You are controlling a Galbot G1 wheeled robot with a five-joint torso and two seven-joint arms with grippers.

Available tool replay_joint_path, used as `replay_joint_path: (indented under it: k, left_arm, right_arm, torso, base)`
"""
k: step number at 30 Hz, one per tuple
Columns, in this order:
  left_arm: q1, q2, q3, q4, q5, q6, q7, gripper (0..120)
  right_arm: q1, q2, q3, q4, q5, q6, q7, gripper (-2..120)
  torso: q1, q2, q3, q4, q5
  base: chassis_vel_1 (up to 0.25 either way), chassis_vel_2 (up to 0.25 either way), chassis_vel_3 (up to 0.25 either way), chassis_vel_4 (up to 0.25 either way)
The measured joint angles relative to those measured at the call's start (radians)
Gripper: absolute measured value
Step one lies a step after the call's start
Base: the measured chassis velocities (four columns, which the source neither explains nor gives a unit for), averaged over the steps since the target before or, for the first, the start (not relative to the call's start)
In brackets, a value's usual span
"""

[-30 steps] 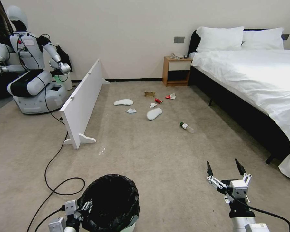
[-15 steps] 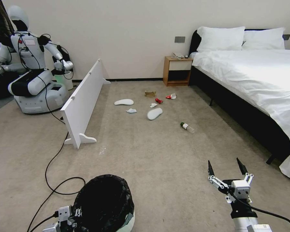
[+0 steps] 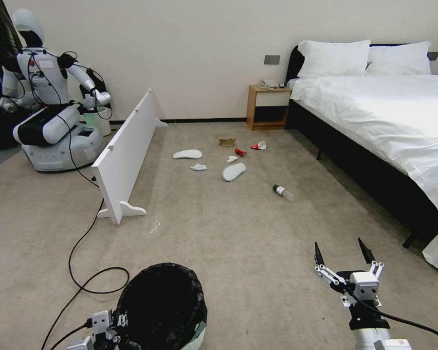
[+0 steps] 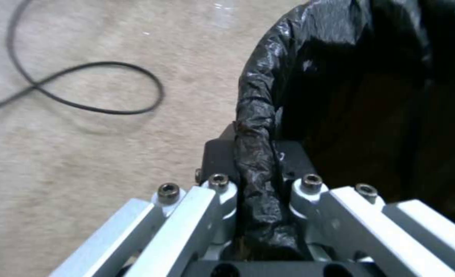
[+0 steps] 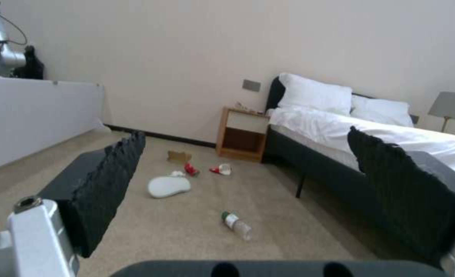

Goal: Pick up the trash bin, then pick up the garbage from the floor and place it into the trash bin.

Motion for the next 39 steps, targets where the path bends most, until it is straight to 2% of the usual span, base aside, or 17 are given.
replay_joint_path:
  k: [2, 6, 8, 9, 11, 15, 17, 18, 19, 23, 28, 32, 39]
  left_arm:
    - [0.007, -0.008, -0.011, -0.031, -0.012, 0.088, 0.010, 6]
    - [0.022, -0.013, -0.016, -0.069, -0.022, 0.102, 0.010, 5]
    - [0.042, -0.015, -0.019, -0.122, -0.039, 0.126, 0.002, 4]
    - [0.042, -0.015, -0.019, -0.122, -0.039, 0.126, 0.002, 4]
    - [0.062, -0.016, -0.027, -0.206, -0.060, 0.144, -0.011, 4]
    - [0.072, -0.016, -0.030, -0.255, -0.071, 0.152, -0.016, 4]
    - [0.088, -0.016, -0.036, -0.322, -0.095, 0.162, -0.023, 4]
    - [0.088, -0.016, -0.036, -0.322, -0.095, 0.162, -0.023, 4]
    - [0.103, -0.020, -0.039, -0.363, -0.114, 0.167, -0.034, 4]
    - [0.134, -0.022, -0.036, -0.421, -0.150, 0.187, -0.045, 4]
    - [0.154, -0.025, -0.051, -0.461, -0.195, 0.215, -0.063, 4]
    - [0.157, -0.044, -0.070, -0.493, -0.224, 0.254, -0.096, 4]
    - [0.125, -0.095, -0.078, -0.488, -0.181, 0.288, -0.134, 4]
  right_arm:
    - [-0.002, 0.002, 0.000, 0.000, -0.001, 0.001, -0.001, 100]
    - [-0.005, 0.004, 0.001, 0.002, -0.009, 0.002, -0.001, 100]
    - [-0.009, 0.004, 0.004, 0.003, -0.016, 0.002, -0.001, 100]
    - [-0.009, 0.004, 0.004, 0.003, -0.016, 0.002, -0.001, 100]
    - [-0.014, 0.006, 0.007, 0.003, -0.021, 0.005, 0.004, 100]
    - [-0.018, 0.008, 0.009, 0.002, -0.023, 0.011, 0.006, 100]
    - [-0.026, 0.013, 0.013, -0.005, -0.030, 0.030, 0.007, 100]
    - [-0.026, 0.013, 0.013, -0.005, -0.030, 0.030, 0.007, 100]
    - [-0.039, 0.019, 0.016, -0.006, -0.037, 0.037, 0.007, 100]
    - [-0.061, 0.034, 0.024, 0.000, -0.050, 0.041, 0.007, 100]
    - [-0.080, 0.038, 0.031, 0.000, -0.055, 0.041, 0.013, 100]
    - [-0.095, 0.030, 0.020, -0.002, -0.055, 0.042, 0.028, 100]
    - [-0.085, -0.024, -0.025, -0.043, -0.061, 0.069, 0.077, 100]
  torso:
    - [0.000, 0.000, 0.000, 0.0003, 0.0010]
    - [0.000, 0.000, 0.000, 0.0005, -0.0006]
    - [0.000, 0.000, 0.000, 0.0003, -0.0012]
    - [0.000, 0.000, 0.000, 0.0003, -0.0012]
    - [0.000, 0.000, 0.000, 0.0002, 0.0001]
    - [0.000, -0.001, 0.000, 0.0009, 0.0004]
    - [0.000, 0.000, 0.000, 0.0005, 0.0010]
    - [0.000, 0.000, 0.000, 0.0005, 0.0010]
    - [0.000, 0.000, 0.000, 0.0006, 0.0010]
    - [0.000, 0.000, 0.000, 0.0006, 0.0010]
    - [0.000, 0.000, 0.000, 0.0006, 0.0011]
    - [0.000, 0.000, 0.000, 0.0006, 0.0012]
    - [0.000, 0.000, 0.000, 0.0007, 0.0012]
  base:
    - [0.000, 0.000, 0.000, 0.000]
    - [0.000, 0.000, 0.000, 0.000]
    - [0.000, 0.000, 0.000, 0.000]
    - [0.000, 0.000, 0.000, 0.000]
    - [0.000, 0.000, 0.000, 0.000]
    - [0.000, 0.000, 0.000, 0.000]
    - [0.000, 0.000, 0.000, 0.000]
    - [0.000, 0.000, 0.000, 0.000]
    - [0.000, 0.000, 0.000, 0.000]
    - [0.000, 0.000, 0.000, 0.000]
    - [0.000, 0.000, 0.000, 0.000]
    - [0.000, 0.000, 0.000, 0.000]
    - [0.000, 0.000, 0.000, 0.000]
